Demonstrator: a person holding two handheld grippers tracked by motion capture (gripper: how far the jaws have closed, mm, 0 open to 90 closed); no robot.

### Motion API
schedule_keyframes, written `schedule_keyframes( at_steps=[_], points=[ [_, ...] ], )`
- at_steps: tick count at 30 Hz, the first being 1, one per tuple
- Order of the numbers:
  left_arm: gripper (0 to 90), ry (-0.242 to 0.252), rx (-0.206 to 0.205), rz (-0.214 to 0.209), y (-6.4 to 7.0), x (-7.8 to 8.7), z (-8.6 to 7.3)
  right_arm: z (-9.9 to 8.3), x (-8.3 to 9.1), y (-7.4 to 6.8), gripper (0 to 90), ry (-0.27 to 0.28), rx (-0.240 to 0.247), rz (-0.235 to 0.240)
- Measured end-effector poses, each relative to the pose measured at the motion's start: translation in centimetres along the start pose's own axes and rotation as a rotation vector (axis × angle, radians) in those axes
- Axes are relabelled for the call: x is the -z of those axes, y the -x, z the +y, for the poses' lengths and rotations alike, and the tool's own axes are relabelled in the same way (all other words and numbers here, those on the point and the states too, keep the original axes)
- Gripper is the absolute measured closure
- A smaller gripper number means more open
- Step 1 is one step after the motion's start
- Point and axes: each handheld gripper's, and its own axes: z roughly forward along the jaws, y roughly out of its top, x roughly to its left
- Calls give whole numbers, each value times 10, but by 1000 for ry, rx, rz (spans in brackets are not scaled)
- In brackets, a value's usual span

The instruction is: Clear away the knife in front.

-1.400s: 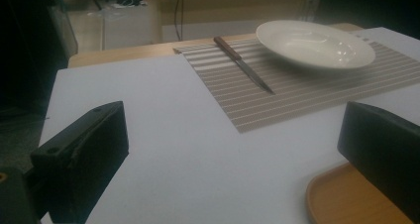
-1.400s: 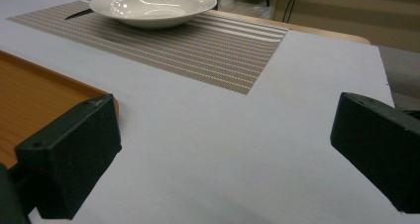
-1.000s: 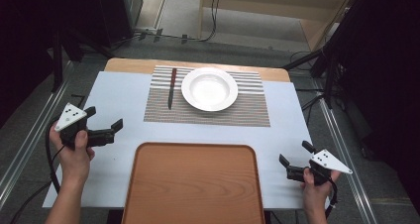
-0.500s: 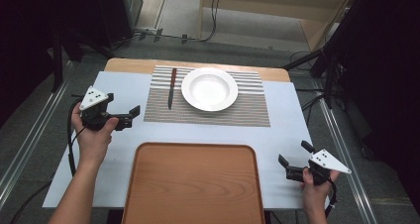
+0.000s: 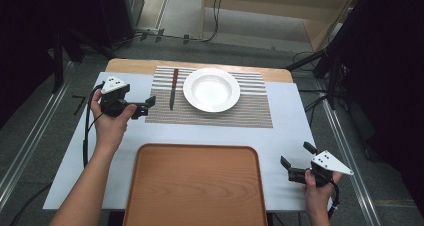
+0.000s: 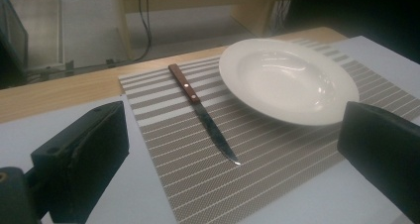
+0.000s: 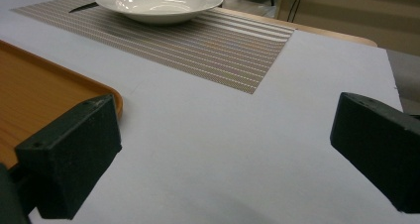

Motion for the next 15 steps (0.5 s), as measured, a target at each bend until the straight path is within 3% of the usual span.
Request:
schedule_keyframes(
  at_steps=[15],
  points=[
    [39, -67, 44, 8, 3, -56, 20, 0, -2, 0, 0, -2, 11, 1]
  ],
)
